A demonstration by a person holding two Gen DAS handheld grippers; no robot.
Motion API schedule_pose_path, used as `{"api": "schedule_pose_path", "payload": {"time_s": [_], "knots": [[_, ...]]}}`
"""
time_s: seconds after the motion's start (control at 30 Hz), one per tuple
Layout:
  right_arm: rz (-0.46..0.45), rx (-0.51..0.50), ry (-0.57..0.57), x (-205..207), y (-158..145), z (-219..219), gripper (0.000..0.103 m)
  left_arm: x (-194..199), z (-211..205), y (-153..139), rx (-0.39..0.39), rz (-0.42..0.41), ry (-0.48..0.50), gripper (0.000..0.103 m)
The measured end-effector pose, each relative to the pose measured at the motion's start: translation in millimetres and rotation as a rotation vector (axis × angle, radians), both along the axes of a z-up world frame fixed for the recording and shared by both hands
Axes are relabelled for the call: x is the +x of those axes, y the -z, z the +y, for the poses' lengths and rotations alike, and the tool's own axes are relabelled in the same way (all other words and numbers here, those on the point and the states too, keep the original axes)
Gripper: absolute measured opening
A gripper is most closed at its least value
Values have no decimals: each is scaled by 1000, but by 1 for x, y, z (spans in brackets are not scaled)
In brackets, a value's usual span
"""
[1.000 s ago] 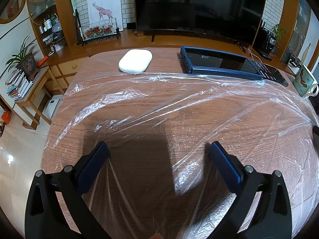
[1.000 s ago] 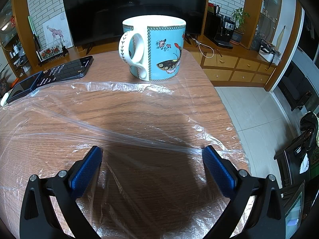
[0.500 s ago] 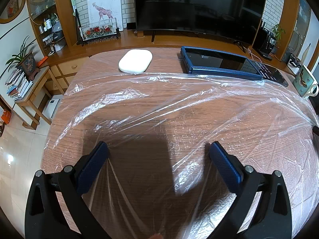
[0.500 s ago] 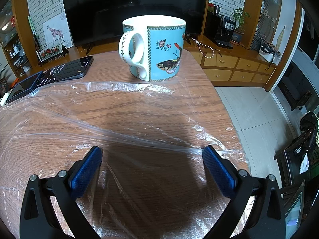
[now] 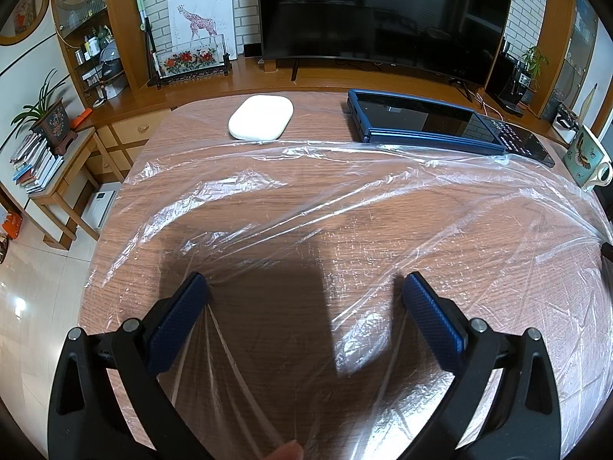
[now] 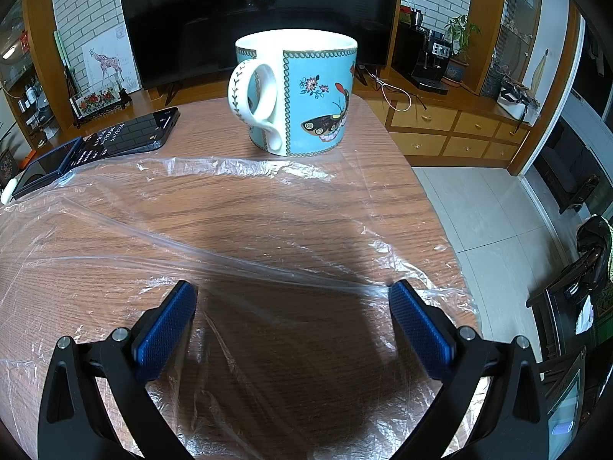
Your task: Collect trash
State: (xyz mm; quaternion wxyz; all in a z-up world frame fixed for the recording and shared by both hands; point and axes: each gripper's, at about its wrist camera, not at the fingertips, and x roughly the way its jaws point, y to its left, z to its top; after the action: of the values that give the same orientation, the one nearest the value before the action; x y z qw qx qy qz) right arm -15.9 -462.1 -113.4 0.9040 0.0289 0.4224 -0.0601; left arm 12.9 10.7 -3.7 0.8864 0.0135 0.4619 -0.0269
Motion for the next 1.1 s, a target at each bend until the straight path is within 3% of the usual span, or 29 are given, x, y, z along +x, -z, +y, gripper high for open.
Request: {"api": "schedule_pose_path", "payload": {"time_s": [1.1], "knots": [[0,0,0,0,0,0,99,0,0,0,-1,0,0,102]]}}
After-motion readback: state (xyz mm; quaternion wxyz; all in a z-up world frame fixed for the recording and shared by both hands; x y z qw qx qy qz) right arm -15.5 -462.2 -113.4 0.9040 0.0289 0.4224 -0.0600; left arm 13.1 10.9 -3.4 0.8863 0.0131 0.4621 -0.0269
